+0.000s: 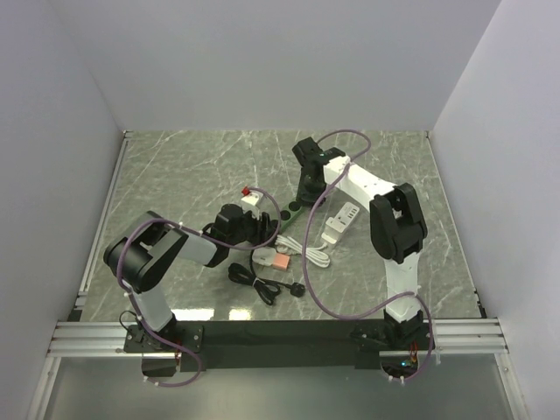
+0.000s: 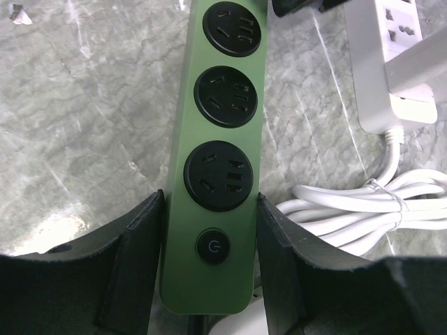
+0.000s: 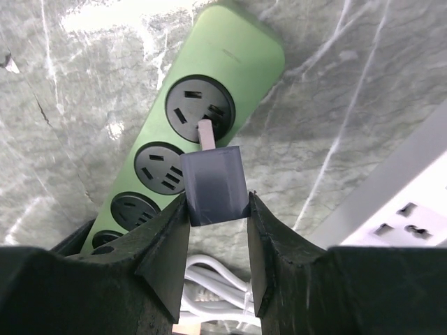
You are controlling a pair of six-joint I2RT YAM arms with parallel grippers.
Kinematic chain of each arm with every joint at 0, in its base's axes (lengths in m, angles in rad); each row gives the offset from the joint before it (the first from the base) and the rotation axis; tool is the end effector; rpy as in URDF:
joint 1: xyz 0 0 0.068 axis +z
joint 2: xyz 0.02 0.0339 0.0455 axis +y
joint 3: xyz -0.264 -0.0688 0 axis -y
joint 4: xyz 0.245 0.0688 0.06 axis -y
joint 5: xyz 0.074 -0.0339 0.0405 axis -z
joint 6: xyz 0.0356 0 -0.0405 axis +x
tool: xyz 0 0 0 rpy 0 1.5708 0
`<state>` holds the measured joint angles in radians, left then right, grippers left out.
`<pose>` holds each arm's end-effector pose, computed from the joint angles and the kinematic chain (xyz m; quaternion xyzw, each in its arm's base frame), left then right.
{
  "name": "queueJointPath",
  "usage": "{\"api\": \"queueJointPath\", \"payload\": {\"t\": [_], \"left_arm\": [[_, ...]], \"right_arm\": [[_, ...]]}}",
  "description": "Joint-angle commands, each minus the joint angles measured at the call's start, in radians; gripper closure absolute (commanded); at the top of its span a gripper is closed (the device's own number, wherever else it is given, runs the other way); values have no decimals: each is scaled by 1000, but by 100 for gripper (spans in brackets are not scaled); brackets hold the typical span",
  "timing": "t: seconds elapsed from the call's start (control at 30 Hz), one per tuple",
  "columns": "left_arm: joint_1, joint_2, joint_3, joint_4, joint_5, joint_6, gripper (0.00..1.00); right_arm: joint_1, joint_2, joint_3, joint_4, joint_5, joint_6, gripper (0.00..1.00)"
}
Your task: Insert the plug
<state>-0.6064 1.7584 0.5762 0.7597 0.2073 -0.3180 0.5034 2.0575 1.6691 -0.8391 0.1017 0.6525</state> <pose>0.2562 -0.1866 0.1242 0.1756 0.8184 -0.3186 0.4448 0.3782 0.2042 0.2066 0.0819 0.9807 0.0512 0.1702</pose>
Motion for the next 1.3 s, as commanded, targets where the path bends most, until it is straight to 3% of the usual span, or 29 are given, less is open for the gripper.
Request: {"api": "queueJointPath", "payload": {"t": [0.0,0.5,1.27], "left_arm": [[-7,-16,-42,-137,-19,-3,99],[-30,-14,-32,-166,-48,-7,100],[-62,65,-36,-131,-51,25,100]], "right_arm": [[-40,-62,-3,-58,202,-108,100],[-126,61,161,-64,115,-203,100],[-138,280,439,-219,305,-114,100]]}}
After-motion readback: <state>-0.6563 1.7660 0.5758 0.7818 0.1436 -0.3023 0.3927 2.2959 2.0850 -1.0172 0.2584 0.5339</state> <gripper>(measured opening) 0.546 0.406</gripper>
